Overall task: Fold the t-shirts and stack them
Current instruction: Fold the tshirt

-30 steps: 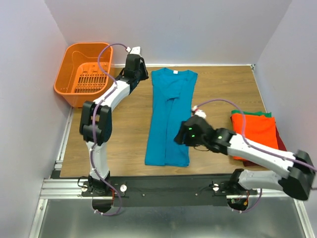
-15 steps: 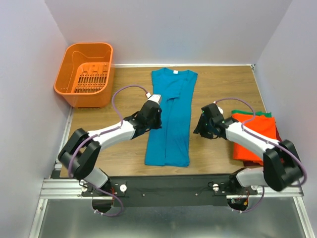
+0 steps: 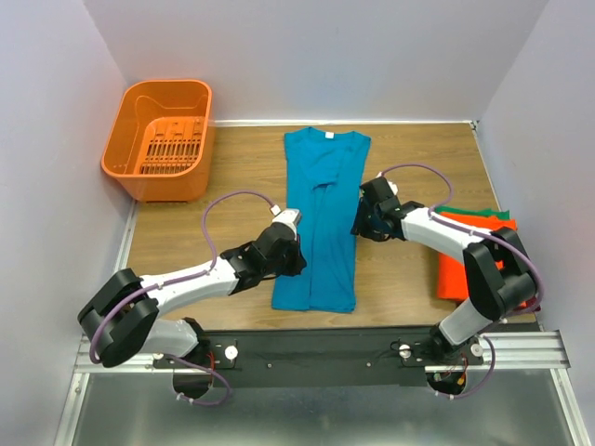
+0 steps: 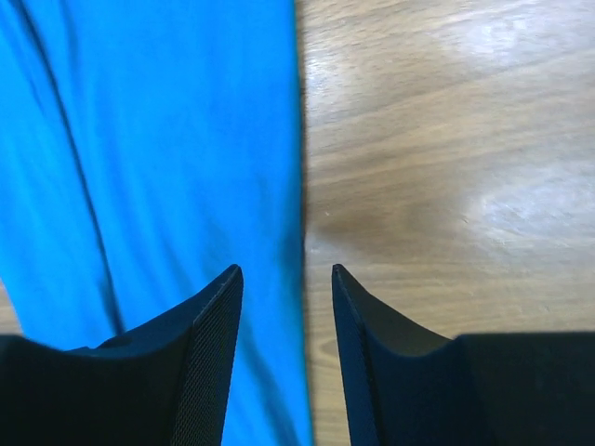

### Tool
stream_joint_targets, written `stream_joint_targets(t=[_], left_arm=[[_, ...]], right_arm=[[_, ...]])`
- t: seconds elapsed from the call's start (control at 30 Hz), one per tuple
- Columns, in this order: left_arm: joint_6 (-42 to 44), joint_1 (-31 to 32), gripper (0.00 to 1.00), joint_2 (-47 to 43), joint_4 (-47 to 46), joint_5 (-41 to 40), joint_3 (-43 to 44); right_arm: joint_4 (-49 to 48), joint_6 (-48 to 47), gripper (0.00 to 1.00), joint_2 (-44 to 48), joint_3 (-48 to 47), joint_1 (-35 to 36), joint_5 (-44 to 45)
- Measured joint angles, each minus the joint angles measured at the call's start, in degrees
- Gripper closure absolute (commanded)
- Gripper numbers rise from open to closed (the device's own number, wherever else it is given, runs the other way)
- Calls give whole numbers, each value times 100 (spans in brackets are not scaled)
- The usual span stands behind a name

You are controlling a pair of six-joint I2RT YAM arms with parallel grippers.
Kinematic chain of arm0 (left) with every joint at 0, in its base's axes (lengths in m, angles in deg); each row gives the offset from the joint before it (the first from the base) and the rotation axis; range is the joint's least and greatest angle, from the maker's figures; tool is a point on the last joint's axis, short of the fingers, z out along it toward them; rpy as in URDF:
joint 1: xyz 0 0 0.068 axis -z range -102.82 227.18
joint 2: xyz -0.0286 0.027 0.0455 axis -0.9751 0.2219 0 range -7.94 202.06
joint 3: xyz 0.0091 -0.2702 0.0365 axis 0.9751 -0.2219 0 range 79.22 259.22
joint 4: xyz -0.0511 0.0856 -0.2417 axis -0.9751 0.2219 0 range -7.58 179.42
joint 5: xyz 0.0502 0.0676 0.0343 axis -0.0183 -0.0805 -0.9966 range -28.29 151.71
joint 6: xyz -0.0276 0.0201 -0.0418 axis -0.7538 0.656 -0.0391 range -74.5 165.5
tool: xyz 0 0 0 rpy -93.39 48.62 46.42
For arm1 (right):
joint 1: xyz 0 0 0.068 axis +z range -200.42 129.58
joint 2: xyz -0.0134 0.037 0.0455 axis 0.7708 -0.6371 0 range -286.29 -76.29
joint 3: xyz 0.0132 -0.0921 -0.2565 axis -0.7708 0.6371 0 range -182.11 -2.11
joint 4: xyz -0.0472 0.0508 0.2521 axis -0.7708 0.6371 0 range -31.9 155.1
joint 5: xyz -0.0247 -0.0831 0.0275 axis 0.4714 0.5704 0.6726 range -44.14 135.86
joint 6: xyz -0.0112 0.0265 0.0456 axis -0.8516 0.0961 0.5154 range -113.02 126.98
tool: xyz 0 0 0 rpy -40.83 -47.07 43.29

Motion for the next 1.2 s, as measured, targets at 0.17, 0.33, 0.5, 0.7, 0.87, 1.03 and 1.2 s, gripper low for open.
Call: stream_joint_targets(t=[0.17, 0.33, 0.5, 0.7, 0.87, 1.03, 1.2], left_arm=[[-138, 247, 98, 0, -87, 155, -146], [-234, 573, 98, 44, -286, 382, -175], [-251, 844, 98, 282, -511, 511, -166], [-269, 992, 100, 684, -560, 588, -157], [-280, 1064, 100, 837, -616, 619, -157], [-284, 1110, 100, 957, -645, 682, -157], [-284, 1134, 100, 977, -651, 750, -208]], right_arm=[[-4, -133, 52, -417, -212, 286, 284], [0, -219, 56, -651, -374, 487, 595], [4, -245, 56, -870, -437, 490, 839], [17, -278, 65, -935, -439, 505, 1014], [17, -295, 85, -944, -446, 522, 1073], [17, -286, 96, -968, -446, 522, 1132], [4, -278, 96, -968, -417, 522, 1250]])
